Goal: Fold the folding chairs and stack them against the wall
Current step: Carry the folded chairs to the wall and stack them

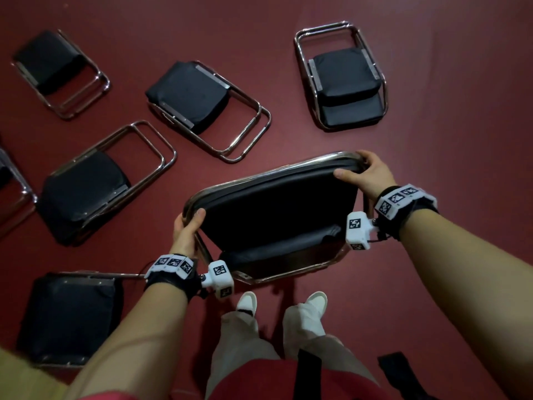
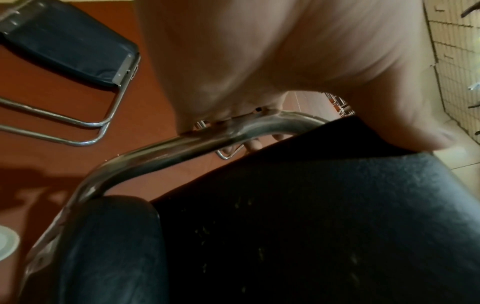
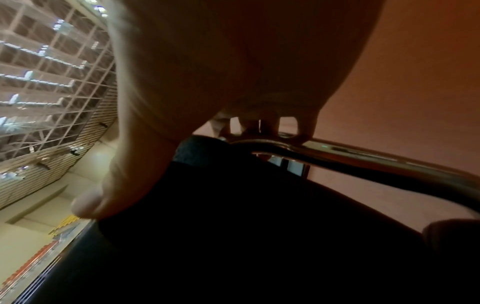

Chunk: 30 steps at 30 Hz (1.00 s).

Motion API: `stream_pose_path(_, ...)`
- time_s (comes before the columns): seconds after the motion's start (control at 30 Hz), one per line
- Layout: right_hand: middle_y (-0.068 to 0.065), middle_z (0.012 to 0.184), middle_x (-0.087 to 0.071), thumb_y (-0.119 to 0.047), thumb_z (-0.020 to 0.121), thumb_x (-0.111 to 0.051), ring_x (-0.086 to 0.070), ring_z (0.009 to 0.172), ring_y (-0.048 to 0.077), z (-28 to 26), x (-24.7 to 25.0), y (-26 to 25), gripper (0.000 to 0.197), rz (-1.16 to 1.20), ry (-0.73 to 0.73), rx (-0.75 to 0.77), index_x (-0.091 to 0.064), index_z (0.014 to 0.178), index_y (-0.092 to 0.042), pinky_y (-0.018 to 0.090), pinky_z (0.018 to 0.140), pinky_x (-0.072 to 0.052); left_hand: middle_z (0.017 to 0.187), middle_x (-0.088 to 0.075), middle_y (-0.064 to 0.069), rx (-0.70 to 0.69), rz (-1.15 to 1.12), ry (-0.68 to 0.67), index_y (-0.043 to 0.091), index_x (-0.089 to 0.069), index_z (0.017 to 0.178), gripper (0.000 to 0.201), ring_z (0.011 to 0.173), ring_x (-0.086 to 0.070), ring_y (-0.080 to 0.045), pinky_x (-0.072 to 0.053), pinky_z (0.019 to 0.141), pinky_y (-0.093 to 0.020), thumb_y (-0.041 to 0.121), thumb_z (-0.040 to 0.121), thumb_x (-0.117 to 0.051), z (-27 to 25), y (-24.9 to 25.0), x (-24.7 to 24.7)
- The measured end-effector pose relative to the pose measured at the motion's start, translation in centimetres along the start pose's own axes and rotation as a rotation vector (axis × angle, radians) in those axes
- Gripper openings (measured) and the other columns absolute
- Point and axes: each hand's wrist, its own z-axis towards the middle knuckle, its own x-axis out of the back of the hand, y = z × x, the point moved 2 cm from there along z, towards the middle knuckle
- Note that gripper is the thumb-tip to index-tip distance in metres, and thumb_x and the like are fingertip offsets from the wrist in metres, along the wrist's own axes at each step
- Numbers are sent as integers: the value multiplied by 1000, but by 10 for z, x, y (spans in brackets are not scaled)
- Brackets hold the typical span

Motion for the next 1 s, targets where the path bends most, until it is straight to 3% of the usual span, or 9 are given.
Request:
stream_pose_path(0.17, 2, 135, -57, -60, 48, -89, -58, 119, 14, -37, -31, -1, 113, 7, 120, 8, -46, 142, -15, 28, 102, -48, 136, -59, -7, 21, -3, -99, 24, -50, 137, 77, 131, -47, -24, -34, 114, -52, 56, 73, -79, 29, 5, 35)
stream_pose_path(0.3, -2, 123, -63, -77, 35, -82, -63, 110, 11, -67, -58, -4, 115, -53, 216, 34, -54, 130, -20, 33, 101, -50, 129, -65, -7, 47, 45, -204, 35, -56, 121, 67, 90, -65, -21, -45, 69, -35, 66, 66, -78, 43, 9, 68)
stream_pose_path(0.4, 1, 127, -57, -65, 47, -87, -58, 115, 13, -91, -83, -8, 98, -53, 253, 65, -53, 128, -20, 28, 102, -47, 142, -55, -19, 44, 47, -225, 24, -52, 133, 69, 122, -58, -42, -47, 95, -52, 62, 78, -71, 45, 9, 91)
stream_pose_path(0.47, 3, 132, -50, -58, 54, -88, -52, 121, 14, -108, -96, -7, 96, -42, 278, 84, -50, 134, -20, 23, 103, -41, 149, -40, -29, 56, 74, -224, 17, -45, 142, 62, 140, -28, -52, -19, 116, -64, 50, 92, -61, 47, 7, 106)
stream_pose_path(0.5, 2, 134, -47, -59, 53, -86, -51, 123, 13, -116, -100, -4, 100, -32, 283, 101, -48, 137, -22, 24, 105, -40, 145, -45, -28, 62, 100, -242, 20, -45, 142, 65, 136, -35, -54, -25, 113, -64, 55, 91, -62, 47, 6, 112)
stream_pose_path(0.57, -2, 139, -42, -57, 52, -86, -47, 129, 13, -134, -105, 3, 106, -5, 261, 118, -43, 144, -26, 27, 110, -37, 114, -72, -11, 83, 139, -278, 35, -54, 131, 79, 92, -67, -35, -52, 76, -46, 77, 67, -72, 46, 6, 124)
stream_pose_path(0.6, -3, 142, -40, -54, 53, -88, -45, 131, 12, -142, -106, 7, 109, 7, 253, 115, -39, 147, -27, 28, 112, -36, 100, -73, -1, 93, 164, -291, 44, -58, 121, 78, 76, -61, -21, -45, 64, -36, 82, 56, -75, 49, 4, 130)
stream_pose_path(0.8, 1, 137, -53, -69, 39, -90, -53, 127, 12, -182, -93, 40, 102, 90, 299, 66, -49, 128, -43, 40, 112, -41, 92, -74, 12, 72, 234, -362, 52, -64, 109, 63, 66, -56, -6, -36, 61, -29, 80, 54, -78, 47, 3, 127)
stream_pose_path(1.0, -3, 123, -65, -16, 56, -94, -61, 119, 11, -243, -51, 83, 77, 279, 461, 29, -55, 121, -28, 40, 110, -44, 95, -69, 5, -44, 326, -418, 26, -54, 131, 79, 70, -60, -20, -47, 55, -24, 66, 67, -79, 8, 3, 68)
